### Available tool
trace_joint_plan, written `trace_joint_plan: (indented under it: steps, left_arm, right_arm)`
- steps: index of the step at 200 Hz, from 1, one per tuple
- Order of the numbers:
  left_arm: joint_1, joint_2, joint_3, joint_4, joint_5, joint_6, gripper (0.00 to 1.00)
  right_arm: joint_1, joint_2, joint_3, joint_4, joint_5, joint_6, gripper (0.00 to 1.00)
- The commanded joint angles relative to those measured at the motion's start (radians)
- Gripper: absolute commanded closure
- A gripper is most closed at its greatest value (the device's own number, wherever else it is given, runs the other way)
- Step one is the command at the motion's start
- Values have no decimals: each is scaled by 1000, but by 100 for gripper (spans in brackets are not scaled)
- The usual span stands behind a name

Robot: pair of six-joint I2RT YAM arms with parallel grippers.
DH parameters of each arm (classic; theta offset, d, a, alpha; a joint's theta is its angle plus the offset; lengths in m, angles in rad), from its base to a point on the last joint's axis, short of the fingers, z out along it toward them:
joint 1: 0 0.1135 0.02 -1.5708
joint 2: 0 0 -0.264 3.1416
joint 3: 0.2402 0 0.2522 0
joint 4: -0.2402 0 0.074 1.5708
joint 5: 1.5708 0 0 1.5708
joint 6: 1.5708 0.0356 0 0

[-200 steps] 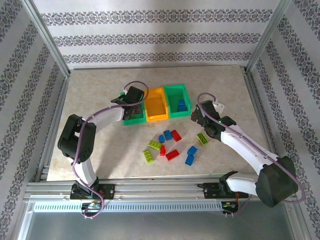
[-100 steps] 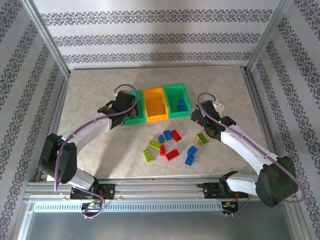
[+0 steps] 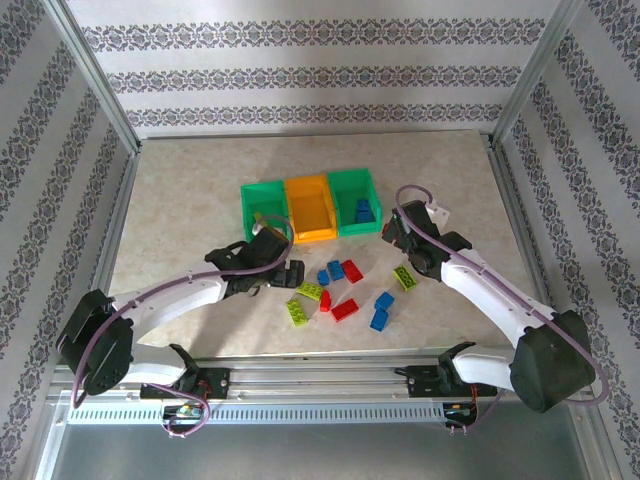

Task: Sort the legos into containers by color
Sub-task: Pick up the lego from the middle-left of the table.

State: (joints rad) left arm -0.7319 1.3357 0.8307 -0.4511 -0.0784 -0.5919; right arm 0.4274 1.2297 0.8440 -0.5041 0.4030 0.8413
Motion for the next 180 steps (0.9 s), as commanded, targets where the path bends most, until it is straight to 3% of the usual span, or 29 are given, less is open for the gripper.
trace_joint_plan:
  steps: [1,68,169,180]
  left_arm:
    - [-50,-13,-26,-67,16,8,0]
    - [-158,98,-30,-80,22,7,0]
    - [-179,204,-9,-117,-9,20,0]
    - [-179,202,-14,-129,-15,15,5]
  right_arm:
    - [-4,-15,-13,-5,3,22,2]
    - [-4,-23,-16,-7,6,21,2]
    - [-4,-21,-21,-2,0,23,2]
    - [-4,-21,-23,-1,-1,24,2]
